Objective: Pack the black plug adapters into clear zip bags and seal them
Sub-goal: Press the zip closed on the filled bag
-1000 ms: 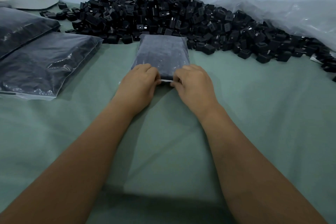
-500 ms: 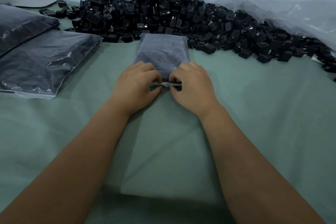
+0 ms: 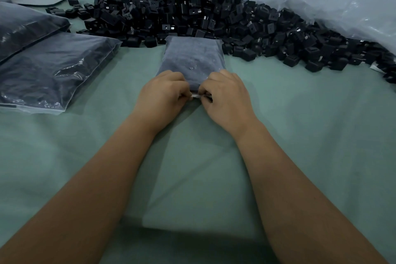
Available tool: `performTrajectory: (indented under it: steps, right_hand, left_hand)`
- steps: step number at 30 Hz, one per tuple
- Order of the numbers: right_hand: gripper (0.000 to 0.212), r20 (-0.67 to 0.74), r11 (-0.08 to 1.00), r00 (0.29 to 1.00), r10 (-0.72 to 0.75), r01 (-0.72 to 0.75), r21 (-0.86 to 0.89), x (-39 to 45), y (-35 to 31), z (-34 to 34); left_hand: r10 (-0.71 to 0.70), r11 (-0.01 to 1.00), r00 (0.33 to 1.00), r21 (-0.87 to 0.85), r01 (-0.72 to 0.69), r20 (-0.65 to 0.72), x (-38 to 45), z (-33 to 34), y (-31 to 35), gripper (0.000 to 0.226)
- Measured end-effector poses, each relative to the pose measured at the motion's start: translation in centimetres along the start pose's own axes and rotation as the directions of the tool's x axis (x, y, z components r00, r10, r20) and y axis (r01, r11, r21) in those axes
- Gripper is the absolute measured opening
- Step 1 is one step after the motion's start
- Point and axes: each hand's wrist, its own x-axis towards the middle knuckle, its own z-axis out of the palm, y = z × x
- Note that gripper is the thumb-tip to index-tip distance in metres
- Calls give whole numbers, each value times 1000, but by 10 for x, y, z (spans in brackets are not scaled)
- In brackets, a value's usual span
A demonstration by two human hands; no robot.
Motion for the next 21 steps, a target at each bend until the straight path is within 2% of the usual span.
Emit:
performTrajectory:
  steps: [13, 21]
  right_hand:
    - [8, 25, 999, 999, -35, 36, -31, -1, 0, 1]
    - [9, 76, 995, 997, -22, 30, -99, 1, -4, 3]
  left_hand:
    - [-16, 999, 1000, -34, 17, 22, -1, 0, -2, 9]
    - [-13, 1000, 999, 5, 12, 34, -1, 4, -1, 12]
